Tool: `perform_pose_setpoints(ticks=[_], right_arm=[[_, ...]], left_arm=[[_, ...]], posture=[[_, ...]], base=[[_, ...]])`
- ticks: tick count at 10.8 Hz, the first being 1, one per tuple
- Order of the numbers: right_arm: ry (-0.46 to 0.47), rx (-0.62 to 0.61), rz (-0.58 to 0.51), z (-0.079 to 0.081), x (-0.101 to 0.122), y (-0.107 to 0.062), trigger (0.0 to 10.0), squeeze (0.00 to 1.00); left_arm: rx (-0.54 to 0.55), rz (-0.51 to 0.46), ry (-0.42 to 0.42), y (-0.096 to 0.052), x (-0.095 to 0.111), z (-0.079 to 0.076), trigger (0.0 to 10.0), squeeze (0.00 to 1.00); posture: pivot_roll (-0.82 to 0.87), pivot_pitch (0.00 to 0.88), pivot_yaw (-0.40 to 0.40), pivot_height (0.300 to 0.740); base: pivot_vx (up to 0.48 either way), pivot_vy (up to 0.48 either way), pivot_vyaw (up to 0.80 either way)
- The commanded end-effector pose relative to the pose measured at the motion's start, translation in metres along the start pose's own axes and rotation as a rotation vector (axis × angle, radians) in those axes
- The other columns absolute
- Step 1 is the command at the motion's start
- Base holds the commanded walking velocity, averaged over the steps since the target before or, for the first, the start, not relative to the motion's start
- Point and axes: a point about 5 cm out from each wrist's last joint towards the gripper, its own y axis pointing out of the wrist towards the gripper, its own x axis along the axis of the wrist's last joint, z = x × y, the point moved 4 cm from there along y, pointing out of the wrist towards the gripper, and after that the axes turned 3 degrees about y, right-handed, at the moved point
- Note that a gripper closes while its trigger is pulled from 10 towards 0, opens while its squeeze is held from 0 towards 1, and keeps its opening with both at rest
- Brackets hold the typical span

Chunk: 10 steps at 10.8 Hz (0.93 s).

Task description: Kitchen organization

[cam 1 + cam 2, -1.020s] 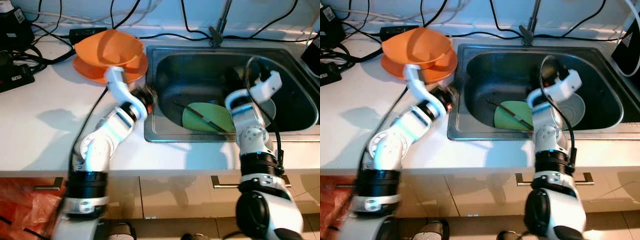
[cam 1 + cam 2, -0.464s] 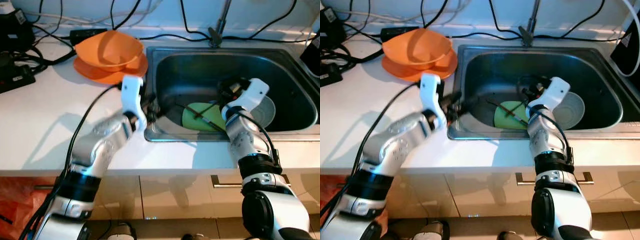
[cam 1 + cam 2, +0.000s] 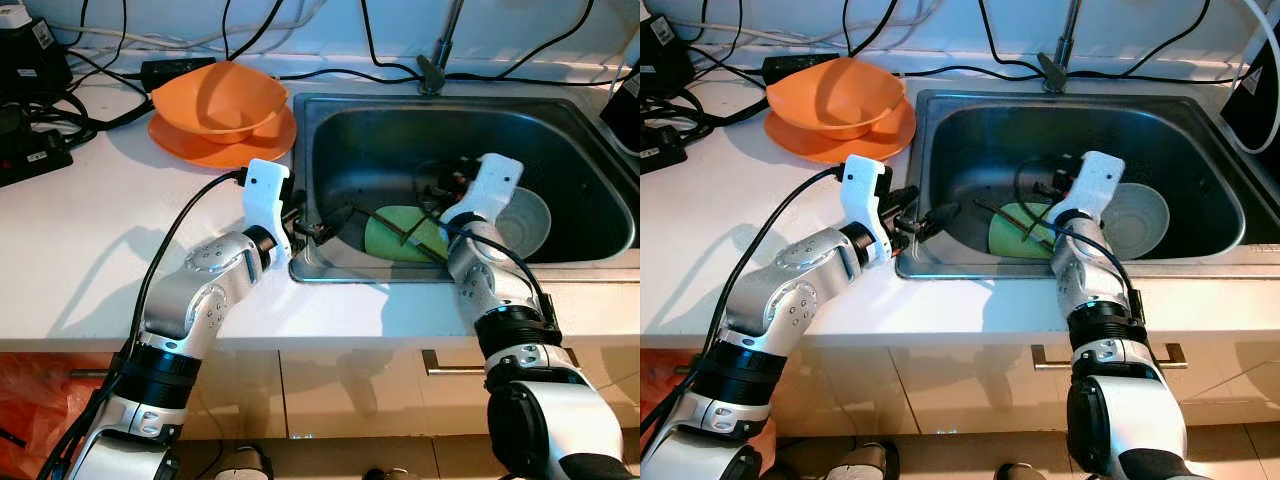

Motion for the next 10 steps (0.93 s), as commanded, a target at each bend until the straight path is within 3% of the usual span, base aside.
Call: perform_pose_setpoints(ticks=[1,7,9,10], right_arm=[[-0.003,-0.024,0.083,-0.009,-0.025,-0.005,10.0,1.00],[0.023,-0.008,0.086,-0.005,-0.028,-0.006,10.0,1.00],[0.026,0.006,0.079,-0.002,-0.027,-0.007,10.0,1.00],[0.016,0.048,0.063,0.005,-0.023,-0.007,10.0,1.00]], left_arm=[[-0.012,0.009,0.020,0.001,-0.001,-0.002,10.0,1.00],[0.006,0.005,0.061,0.001,0.002,0.005,10.0,1.00],[0.053,-0.016,0.109,0.001,0.008,0.016,10.0,1.00],[0.135,-0.051,0.178,0.000,0.019,0.034,10.0,1.00]], posture=[[0.07,0.127,0.032,0.740],[0.07,0.128,0.032,0.740],[0.07,0.125,0.032,0.740],[0.07,0.124,0.033,0.740]], base=[[0.000,0.000,0.00],[0.000,0.000,0.00],[0.000,0.000,0.00],[0.000,0.000,0.00]])
